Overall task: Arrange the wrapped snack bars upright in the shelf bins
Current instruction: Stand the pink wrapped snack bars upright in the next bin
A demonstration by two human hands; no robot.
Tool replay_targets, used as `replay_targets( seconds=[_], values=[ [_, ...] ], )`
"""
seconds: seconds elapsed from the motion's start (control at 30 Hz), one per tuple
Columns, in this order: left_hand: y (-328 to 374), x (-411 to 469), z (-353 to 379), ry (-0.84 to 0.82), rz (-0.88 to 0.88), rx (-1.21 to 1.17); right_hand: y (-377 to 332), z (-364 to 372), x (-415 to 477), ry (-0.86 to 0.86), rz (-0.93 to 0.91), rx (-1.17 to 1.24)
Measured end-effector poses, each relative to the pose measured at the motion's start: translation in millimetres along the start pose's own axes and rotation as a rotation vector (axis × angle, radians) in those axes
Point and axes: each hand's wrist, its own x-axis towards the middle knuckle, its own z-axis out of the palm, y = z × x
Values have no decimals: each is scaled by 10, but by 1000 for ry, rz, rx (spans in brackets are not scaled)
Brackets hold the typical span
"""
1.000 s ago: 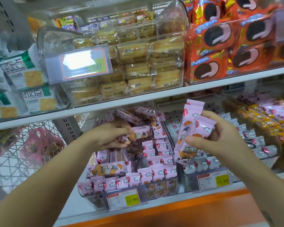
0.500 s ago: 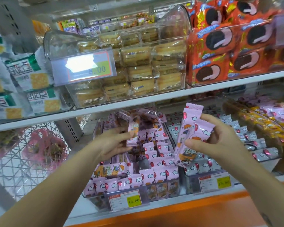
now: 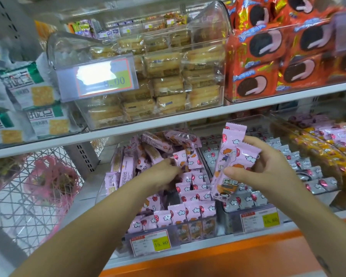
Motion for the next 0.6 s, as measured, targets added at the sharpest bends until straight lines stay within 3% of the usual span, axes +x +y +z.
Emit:
replay_targets(
  seconds=[0.1,0.23,0.4,0.6],
  values=[
    [7,-59,12,-105,-132,-318,-9,-7,-10,-3,-7,11],
    [-10,-15,27,-154,-141,-416,-9,-3,-8,6,-10,6],
    [-39,-31,176,-183,-47,-139,-9,2,-10,-5,-12,21],
    [-71,15,294,-47,31,116,-34,31,-3,-3,-15,-9]
  ],
)
